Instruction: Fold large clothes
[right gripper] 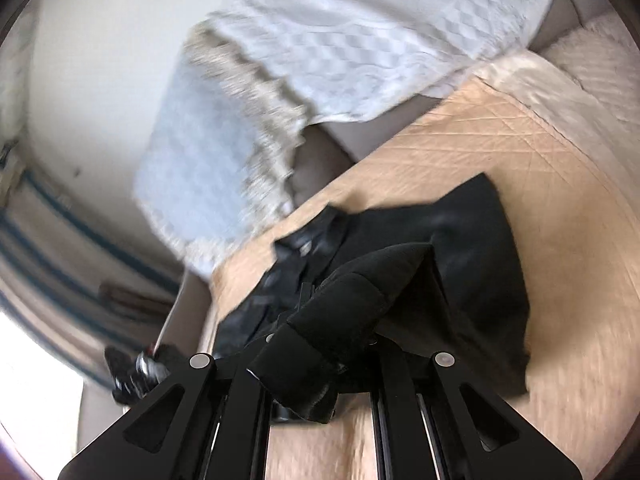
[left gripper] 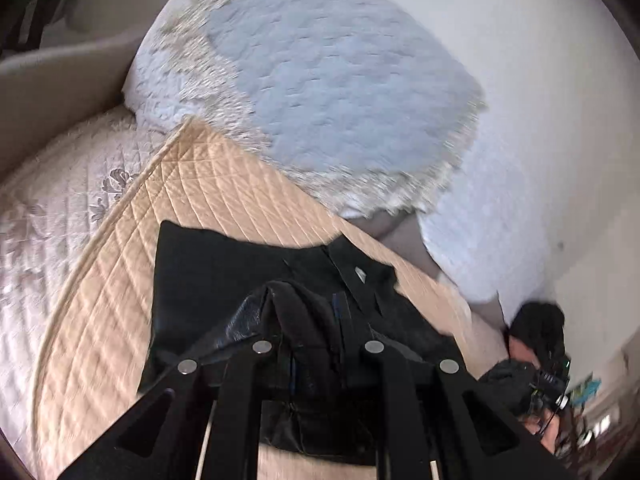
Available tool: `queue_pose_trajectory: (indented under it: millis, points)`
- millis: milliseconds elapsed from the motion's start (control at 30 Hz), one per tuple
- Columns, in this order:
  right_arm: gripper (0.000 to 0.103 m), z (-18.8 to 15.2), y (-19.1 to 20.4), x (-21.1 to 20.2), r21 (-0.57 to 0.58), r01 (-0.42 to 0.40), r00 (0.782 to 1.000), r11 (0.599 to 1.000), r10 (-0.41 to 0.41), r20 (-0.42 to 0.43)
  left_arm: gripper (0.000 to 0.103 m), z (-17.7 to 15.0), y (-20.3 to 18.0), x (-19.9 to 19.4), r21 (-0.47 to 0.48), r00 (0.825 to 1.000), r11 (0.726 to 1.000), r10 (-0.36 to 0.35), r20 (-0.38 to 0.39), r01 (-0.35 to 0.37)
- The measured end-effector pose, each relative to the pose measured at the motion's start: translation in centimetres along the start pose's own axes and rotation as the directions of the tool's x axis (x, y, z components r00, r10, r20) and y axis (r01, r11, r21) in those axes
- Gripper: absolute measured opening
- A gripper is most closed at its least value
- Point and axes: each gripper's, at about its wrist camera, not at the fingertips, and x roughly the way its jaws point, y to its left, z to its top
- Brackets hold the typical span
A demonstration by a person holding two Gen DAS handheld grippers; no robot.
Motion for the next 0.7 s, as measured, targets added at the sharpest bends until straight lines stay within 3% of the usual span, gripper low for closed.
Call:
queue_pose_trajectory:
  millis: [133, 200, 267, 333, 433, 500, 567, 633, 700]
  points:
    - [0.009, 3.5, -2.6, 6.0, 0.065, 0.082, 0.995, 0.995, -0.078, -0.061, 0.014, 2.0, 1.7, 5.9, -0.04, 0.998, 0.997, 0.06, -0.029, -0.061]
    - [0.016, 4.1, -4.0, 8.7, 0.076, 0.142, 0.985, 0.987, -0.133, -0.111, 0.015, 2.3, 3.0, 9.4, -0.067, 0.988, 0.988, 0.134, -0.076, -0.139]
    - [0.032, 4.3, -5.1, 10.8, 0.075, 0.191, 0.973, 0.979, -0.178, -0.149, 0.016, 2.1, 4.4, 12.6, -0.066, 0.968, 0.973, 0.211, -0.133, -0.221]
    - [0.047, 4.3, -5.2, 10.9, 0.062, 0.21, 0.97, 0.976, -0.2, -0.14, 0.018, 1.9, 5.4, 14.1, -0.094, 0.957, 0.965, 0.227, -0.182, -0.247]
    - [0.062, 4.3, -3.9, 8.2, 0.007, 0.092, 0.994, 0.996, -0.091, -0.052, 0.026, 2.2, 4.7, 12.3, -0.099, 0.975, 0.977, 0.172, -0.142, -0.187]
    - [0.067, 4.4, -3.1, 5.9, -0.069, 0.089, 0.996, 0.994, -0.088, 0.011, 0.031, 2.6, 3.9, 10.3, -0.07, 0.982, 0.982, 0.17, -0.087, -0.176]
    - [0.067, 4.4, -2.7, 5.1, -0.141, 0.146, 0.989, 0.979, -0.143, 0.027, 0.044, 3.1, 3.2, 8.4, -0.041, 0.982, 0.981, 0.19, -0.019, -0.191]
    - [0.067, 4.2, -2.7, 5.6, -0.211, 0.231, 0.972, 0.95, -0.235, 0.004, 0.069, 3.5, 3.2, 7.7, -0.024, 0.978, 0.978, 0.208, 0.01, -0.208]
    - [0.067, 4.0, -3.0, 6.7, -0.27, 0.283, 0.952, 0.92, -0.304, -0.04, 0.07, 3.7, 3.1, 8.7, 0.019, 0.972, 0.972, 0.235, -0.025, -0.235]
